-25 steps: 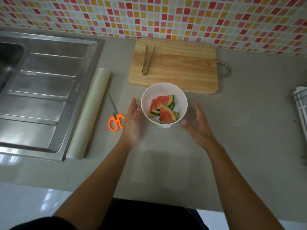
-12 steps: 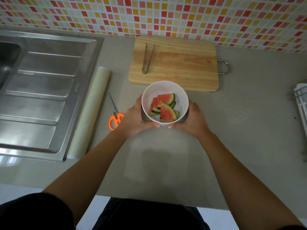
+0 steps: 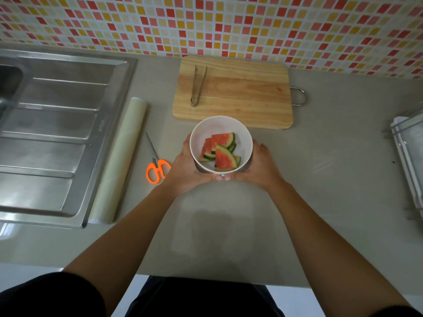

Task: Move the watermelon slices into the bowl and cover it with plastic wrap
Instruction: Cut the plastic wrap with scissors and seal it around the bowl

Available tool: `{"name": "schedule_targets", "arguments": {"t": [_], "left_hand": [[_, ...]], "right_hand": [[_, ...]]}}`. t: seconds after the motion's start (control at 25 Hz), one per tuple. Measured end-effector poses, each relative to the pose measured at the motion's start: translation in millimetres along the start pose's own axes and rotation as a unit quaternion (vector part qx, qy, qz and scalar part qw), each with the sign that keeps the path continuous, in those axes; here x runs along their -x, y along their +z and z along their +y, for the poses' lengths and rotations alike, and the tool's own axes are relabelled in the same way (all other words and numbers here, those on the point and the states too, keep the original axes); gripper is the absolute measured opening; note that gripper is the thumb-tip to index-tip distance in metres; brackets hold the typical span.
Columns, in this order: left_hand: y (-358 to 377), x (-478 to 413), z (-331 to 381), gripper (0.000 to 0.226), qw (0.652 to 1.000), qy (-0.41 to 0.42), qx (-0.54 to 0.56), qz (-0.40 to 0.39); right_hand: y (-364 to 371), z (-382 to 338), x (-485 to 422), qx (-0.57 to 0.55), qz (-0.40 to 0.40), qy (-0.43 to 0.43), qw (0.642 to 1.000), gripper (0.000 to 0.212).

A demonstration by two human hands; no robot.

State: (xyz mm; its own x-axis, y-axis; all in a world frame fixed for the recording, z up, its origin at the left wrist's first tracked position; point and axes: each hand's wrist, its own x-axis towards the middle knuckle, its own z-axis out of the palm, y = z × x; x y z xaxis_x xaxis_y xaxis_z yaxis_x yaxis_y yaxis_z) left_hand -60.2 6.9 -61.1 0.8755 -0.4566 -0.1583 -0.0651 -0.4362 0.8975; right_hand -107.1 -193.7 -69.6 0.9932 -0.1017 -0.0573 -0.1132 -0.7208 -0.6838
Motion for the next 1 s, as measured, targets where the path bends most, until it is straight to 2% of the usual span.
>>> {"name": "schedule_targets", "arguments": {"t": [0.32,0.44,0.52,0.6,0.64,0.72,0.8,0.84,0.92,1.0], "left_hand": [[1.3,-0.5,-1.2,0.117,0.999,0.016,-0.041,0.027],[-4.3,-3.3,-4.2,0.112,0.997,0.016,-0.076,0.005],[-12.6,-7.6,-9.3,0.111,0.993,0.002,-0.117,-0.027],[-22.8,-11.9,-17.0,0.107,0.989,-0.034,-0.132,-0.056],[-27.2,-10.9,-18.6,0.099,0.990,-0.055,-0.114,-0.061],[-28.7,-6.4,-15.3,0.071,0.994,-0.100,0.010,-0.036],[-23.1,0.3,-1.9,0.034,0.990,-0.083,0.110,0.010],[-19.7,-0.4,5.5,0.032,0.986,-0.079,0.147,0.020],[-14.3,-1.0,20.7,0.049,0.965,-0.098,0.244,-0.021],[-11.4,0.0,24.3,0.059,0.948,-0.105,0.297,-0.040]], "right_hand": [[3.5,4.5,0.5,-0.042,0.003,0.041,0.998,0.119],[-1.4,5.2,0.0,-0.065,-0.023,0.029,0.997,0.112],[-7.0,12.2,1.1,-0.036,-0.043,0.018,0.998,0.110],[-14.9,17.4,7.4,0.007,-0.077,0.068,0.995,0.115],[-18.1,17.4,13.5,-0.014,-0.085,0.116,0.989,0.109],[-20.6,8.8,24.8,-0.167,-0.074,0.184,0.966,0.092],[-19.0,-8.3,33.8,-0.329,-0.058,0.182,0.925,0.071],[-15.3,-14.5,35.2,-0.382,-0.063,0.171,0.906,0.066],[-9.3,-23.4,33.9,-0.450,-0.057,0.163,0.876,0.069],[-9.4,-28.1,35.3,-0.478,-0.025,0.163,0.863,0.071]]}}
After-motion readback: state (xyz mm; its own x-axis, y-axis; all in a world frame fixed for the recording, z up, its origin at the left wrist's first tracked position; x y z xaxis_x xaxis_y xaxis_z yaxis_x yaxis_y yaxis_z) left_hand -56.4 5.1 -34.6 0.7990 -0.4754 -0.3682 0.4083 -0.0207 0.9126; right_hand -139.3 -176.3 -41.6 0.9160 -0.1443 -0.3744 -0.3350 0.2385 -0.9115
